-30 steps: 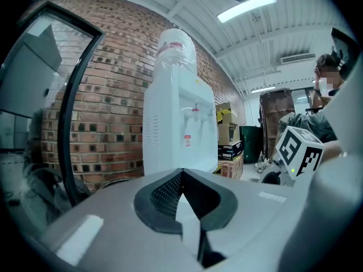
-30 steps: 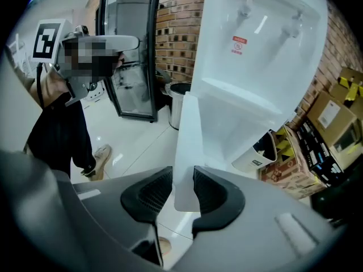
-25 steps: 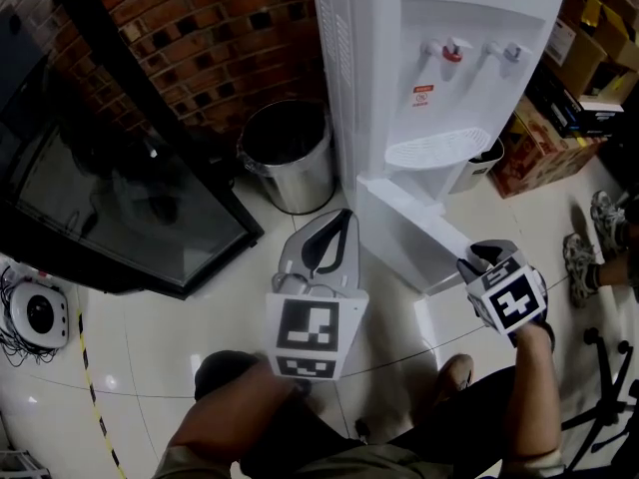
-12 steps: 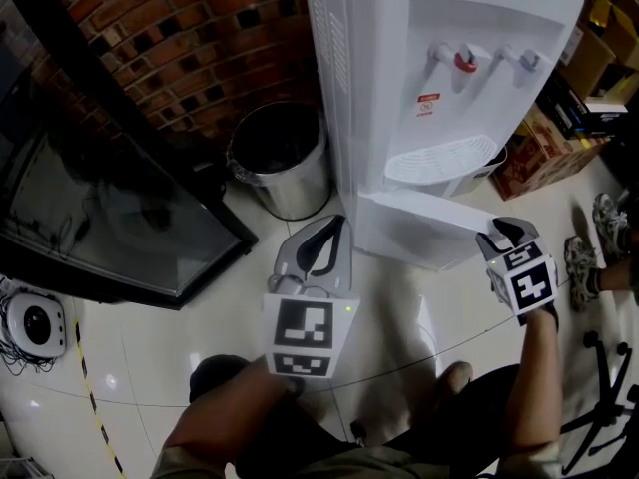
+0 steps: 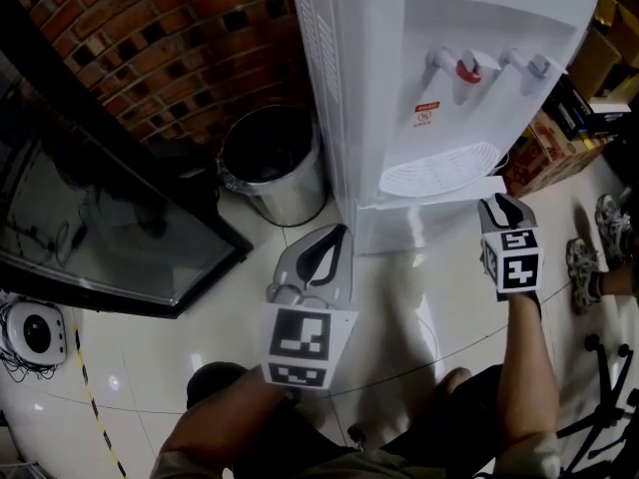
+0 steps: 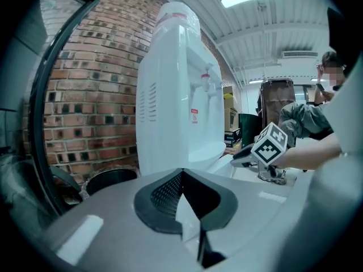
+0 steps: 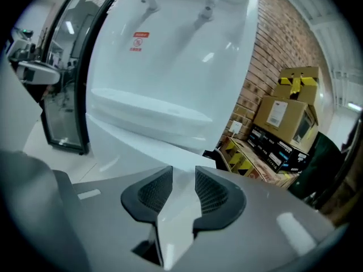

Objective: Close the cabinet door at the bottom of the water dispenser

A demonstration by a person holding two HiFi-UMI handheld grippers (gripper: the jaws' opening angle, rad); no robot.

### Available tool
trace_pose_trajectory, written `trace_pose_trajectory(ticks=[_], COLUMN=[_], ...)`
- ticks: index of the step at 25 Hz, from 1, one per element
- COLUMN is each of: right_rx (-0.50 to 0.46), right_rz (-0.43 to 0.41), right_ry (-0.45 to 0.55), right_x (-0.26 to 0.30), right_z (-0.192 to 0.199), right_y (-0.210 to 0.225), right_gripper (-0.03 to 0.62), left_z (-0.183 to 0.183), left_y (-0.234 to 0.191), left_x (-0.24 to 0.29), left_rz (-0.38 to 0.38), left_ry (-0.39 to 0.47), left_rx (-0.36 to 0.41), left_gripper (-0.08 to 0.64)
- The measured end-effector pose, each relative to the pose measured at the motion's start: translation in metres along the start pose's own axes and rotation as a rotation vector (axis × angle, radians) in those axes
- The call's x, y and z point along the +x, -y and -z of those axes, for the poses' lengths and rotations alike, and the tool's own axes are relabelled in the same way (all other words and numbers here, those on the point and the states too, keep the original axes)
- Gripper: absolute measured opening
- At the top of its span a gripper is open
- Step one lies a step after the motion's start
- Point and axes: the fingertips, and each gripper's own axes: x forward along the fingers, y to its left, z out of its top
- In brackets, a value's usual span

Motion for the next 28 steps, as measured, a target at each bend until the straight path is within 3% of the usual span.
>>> trace_pose_trajectory(ticks=[2,4,10,13,19,28], right_rx=[0.059,0.12,0.268,0.265,0.229,0.177], right_rz=[0.026,0.025,0.027,0.031,0.008,-0.022], right_ry=[0.016,0.015,0.074,0.073,0.082,0.245], right_x=[0.015,0.029,0.05,0.05,0.026,-0.079], right_z=[-0.002,0.002,-0.005,-0.008,-0.021,-0.072], right_y=[0.004,0.003,0.003,0.003,-0.004,-0.017], right_gripper=[0.12,0.046,0.017,0.017,0.015,0.015], left_z=[0.002,0.0,0.001,-0.001,-0.013,-0.022], left_y=[-0.003,-0.005,-0.017,-0.019,-0.004,0.002], left_x=[0.0,-0.002,-0.009,-0.01,-0.02,-0.055], left_rz=[-0.004,-0.005,-0.008,0.008,0.053,0.054], left_ry=[-0.008,-0.004,-0.019,-0.023,0.01,0.052], left_rx=[-0.015,-0.027,-0.024,-0.073,-0.059,-0.046], left_gripper=[0.0,0.0,0.0,0.0,0.001,0.0])
